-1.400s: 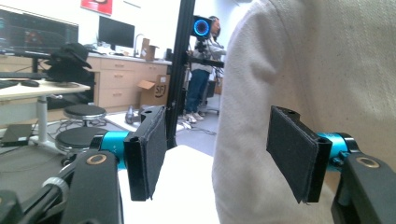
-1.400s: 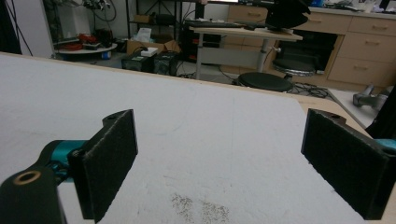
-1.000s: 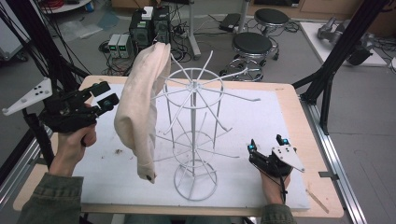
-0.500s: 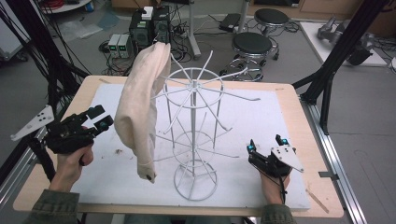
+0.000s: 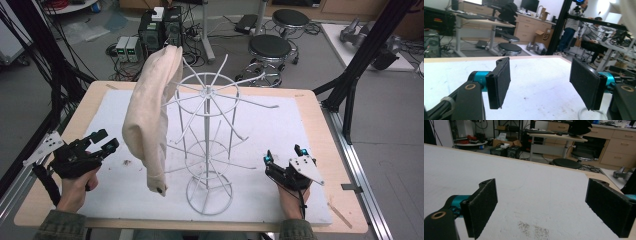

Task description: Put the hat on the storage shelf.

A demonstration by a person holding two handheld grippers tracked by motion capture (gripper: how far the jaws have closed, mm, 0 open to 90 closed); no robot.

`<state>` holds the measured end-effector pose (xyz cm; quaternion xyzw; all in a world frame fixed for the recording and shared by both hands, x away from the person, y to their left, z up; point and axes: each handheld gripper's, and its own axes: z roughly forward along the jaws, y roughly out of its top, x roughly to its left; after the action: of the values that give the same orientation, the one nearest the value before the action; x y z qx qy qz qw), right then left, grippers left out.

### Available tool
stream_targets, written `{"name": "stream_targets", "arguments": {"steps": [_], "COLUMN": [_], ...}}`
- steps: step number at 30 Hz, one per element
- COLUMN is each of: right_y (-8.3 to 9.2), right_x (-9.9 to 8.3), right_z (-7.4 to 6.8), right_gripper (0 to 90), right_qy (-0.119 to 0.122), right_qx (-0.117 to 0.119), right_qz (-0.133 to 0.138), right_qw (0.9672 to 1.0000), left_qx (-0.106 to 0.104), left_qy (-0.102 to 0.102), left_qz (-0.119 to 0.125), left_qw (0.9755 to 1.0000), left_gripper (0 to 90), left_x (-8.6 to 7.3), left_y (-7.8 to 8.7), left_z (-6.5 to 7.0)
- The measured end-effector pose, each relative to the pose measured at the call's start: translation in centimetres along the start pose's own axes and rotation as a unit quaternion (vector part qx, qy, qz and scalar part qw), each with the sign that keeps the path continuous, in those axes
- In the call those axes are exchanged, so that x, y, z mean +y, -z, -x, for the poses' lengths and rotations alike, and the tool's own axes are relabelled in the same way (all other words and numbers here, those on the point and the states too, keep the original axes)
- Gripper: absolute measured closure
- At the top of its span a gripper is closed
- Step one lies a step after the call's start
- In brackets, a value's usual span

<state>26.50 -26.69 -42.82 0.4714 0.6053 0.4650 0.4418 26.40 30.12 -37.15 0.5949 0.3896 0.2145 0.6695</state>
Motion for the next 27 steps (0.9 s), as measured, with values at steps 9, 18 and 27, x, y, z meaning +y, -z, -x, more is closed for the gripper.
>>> {"name": "stream_targets", "arguments": {"steps": [9, 18, 27], "right_y": [0.0, 0.0, 0.1], "right_x": [0.0, -0.1, -0.1], "right_z": [-0.1, -0.2, -0.4], "right_gripper": [9.7, 9.7, 9.7], "right_qy": [0.002, 0.006, 0.010], "right_qx": [0.002, 0.002, 0.002], "right_qz": [-0.003, -0.005, -0.010], "right_qw": [1.0000, 1.0000, 0.9999], "left_qx": [0.036, 0.092, 0.153], "left_qy": [0.013, 0.005, 0.007], "left_qz": [-0.009, -0.012, -0.003], "left_qw": [0.9992, 0.9956, 0.9882], "left_gripper": [32.6, 32.2, 31.6], "left_x": [-1.8, -3.2, -4.1], "left_y": [0.3, 1.2, 2.4], "left_z": [-1.4, -2.5, -3.6]}}
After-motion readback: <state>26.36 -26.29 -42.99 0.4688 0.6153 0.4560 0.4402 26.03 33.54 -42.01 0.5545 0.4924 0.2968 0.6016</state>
